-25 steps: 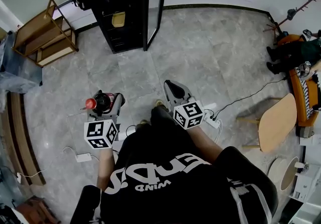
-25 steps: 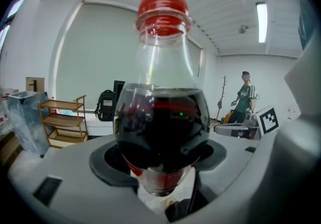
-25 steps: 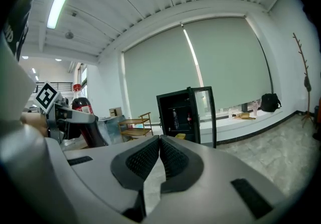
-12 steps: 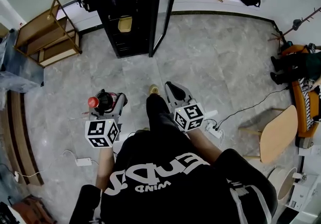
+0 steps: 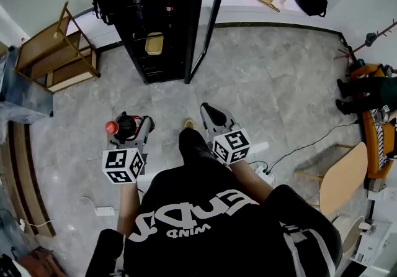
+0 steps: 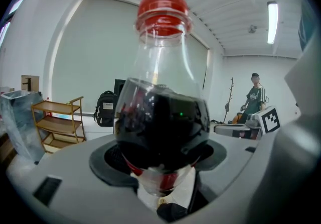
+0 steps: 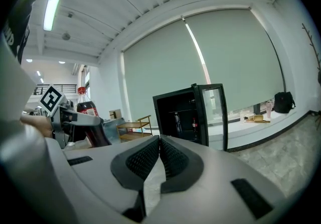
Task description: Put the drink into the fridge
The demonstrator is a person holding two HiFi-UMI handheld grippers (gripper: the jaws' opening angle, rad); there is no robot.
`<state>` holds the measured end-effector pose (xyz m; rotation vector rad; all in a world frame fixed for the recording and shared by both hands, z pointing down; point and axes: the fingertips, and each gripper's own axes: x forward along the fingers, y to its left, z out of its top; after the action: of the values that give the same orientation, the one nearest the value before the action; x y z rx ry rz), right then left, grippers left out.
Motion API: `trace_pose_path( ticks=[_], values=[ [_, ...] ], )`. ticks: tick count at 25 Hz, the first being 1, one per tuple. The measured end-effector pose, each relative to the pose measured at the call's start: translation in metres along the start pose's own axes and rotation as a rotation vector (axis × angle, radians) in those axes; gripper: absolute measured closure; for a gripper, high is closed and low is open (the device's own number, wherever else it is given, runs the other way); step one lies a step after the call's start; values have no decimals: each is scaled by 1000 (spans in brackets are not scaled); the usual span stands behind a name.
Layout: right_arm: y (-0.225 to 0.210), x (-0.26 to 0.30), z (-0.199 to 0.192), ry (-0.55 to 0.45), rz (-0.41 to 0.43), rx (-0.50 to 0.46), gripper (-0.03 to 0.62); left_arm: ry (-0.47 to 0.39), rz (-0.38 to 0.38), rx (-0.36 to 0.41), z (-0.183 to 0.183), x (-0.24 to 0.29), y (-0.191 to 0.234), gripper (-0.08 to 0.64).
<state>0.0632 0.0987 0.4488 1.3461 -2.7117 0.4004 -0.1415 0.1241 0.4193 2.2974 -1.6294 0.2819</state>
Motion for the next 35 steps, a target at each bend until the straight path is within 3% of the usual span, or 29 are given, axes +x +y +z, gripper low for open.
trace_pose_path(
  ticks=[18,24,35],
  values=[
    [-113,134,67,-14,120,8,568,2,69,12,87,152,33,249],
    [-123,157,74,-8,150,12,568,17,97,26,96,172,42,249],
    [-128,181,81,-22,129,10,568,20,53,14,111,203,60,249]
  ],
)
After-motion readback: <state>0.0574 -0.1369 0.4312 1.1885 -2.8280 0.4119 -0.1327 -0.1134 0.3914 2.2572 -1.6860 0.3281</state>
